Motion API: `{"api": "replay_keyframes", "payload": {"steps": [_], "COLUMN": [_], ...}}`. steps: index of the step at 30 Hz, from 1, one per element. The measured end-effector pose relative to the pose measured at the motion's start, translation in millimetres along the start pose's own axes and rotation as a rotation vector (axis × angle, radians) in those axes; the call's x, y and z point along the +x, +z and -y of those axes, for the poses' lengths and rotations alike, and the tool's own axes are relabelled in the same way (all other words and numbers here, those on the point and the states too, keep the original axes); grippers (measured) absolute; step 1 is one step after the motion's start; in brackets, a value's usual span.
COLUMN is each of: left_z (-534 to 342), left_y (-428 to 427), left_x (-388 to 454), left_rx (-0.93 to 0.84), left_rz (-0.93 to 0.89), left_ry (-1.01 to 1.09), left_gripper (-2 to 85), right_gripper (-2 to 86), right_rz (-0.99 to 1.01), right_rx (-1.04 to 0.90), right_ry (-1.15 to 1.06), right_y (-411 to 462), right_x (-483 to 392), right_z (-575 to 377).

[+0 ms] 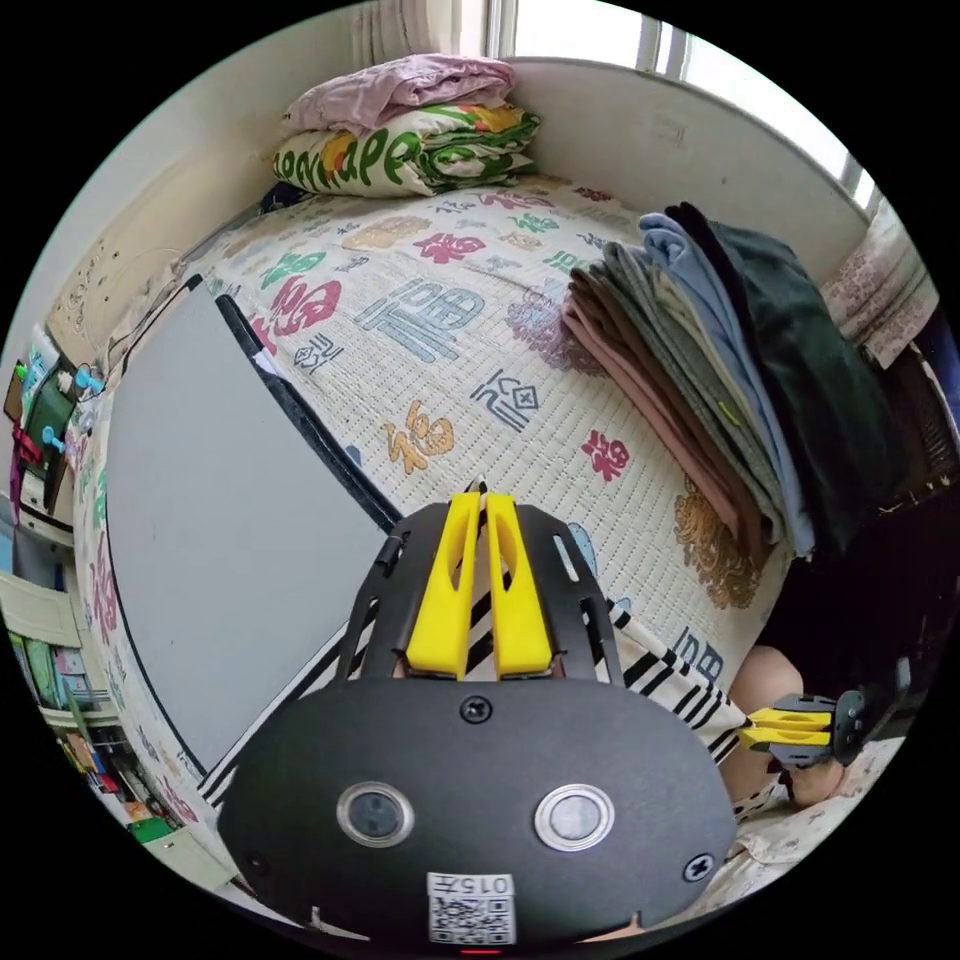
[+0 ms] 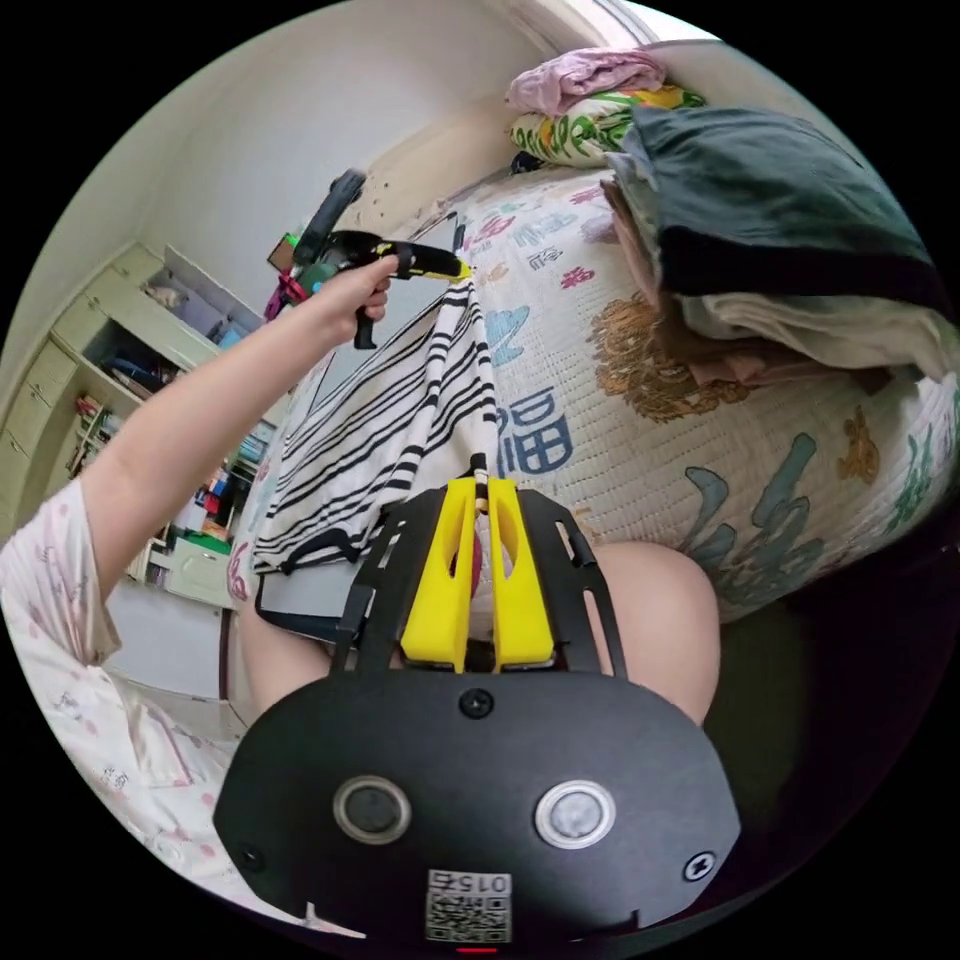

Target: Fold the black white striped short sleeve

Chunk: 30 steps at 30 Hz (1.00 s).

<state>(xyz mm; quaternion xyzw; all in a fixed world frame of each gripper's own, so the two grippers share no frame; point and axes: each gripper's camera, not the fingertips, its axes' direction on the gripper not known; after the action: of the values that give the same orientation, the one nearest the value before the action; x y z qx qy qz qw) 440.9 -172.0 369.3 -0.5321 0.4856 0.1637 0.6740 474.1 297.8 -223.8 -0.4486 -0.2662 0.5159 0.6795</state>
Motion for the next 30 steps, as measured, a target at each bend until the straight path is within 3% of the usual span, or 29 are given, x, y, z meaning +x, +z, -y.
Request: {"api": "replay_keyframes", "payload": {"steps": [4,9,12,16,18,20,23,26,30], "left_z": [-26.6,-107.9,-185.2,-319.3,-377.3,-454.9,-542.4,-581.9,-575.1], "left_y": [-42.8,-88.5,-99.9,-89.5,-61.9,-15.1,14.6,44.4,75.4], "left_x": [0.3,-37.2,-84.1,-184.2,-232.0,-279.4,-307.2,-317.1,-309.4], "left_rx": [0.194,0.425,0.497,0.586,0.552,0.436,0.501,0.536,0.474], "left_rz": [-0.189,-0.407,-0.432,-0.449,-0.472,-0.345,-0.309,-0.440,-0.465], "left_ry": [-0.003,-0.043,-0.097,-0.267,-0.373,-0.593,-0.743,-0.740,-0.655], "left_gripper": [-0.4,-0.4,-0.4,-0.2,0.2,1.6,6.3,7.8,8.6], "right_gripper": [0.8,0.8,0.8,0.9,0.9,1.0,1.1,1.4,1.6], "right_rz": [-0.107,-0.059,0.042,0.165,0.188,0.162,0.174,0.127,0.103], "right_rx": [0.171,0.372,0.283,0.088,0.005,-0.106,-0.270,-0.284,-0.306], "right_ry": [0.002,-0.137,-0.369,-0.653,-0.691,-0.728,-0.693,-0.713,-0.723], "right_y": [-62.0,-125.8,-103.8,-4.8,46.3,119.0,184.4,206.6,221.9], "right_x": [5.2,-40.3,-113.6,-214.9,-241.2,-261.7,-266.5,-266.5,-261.0], "right_z": [-26.2,-72.1,-105.1,-166.0,-187.3,-211.6,-234.4,-258.5,-274.8]}}
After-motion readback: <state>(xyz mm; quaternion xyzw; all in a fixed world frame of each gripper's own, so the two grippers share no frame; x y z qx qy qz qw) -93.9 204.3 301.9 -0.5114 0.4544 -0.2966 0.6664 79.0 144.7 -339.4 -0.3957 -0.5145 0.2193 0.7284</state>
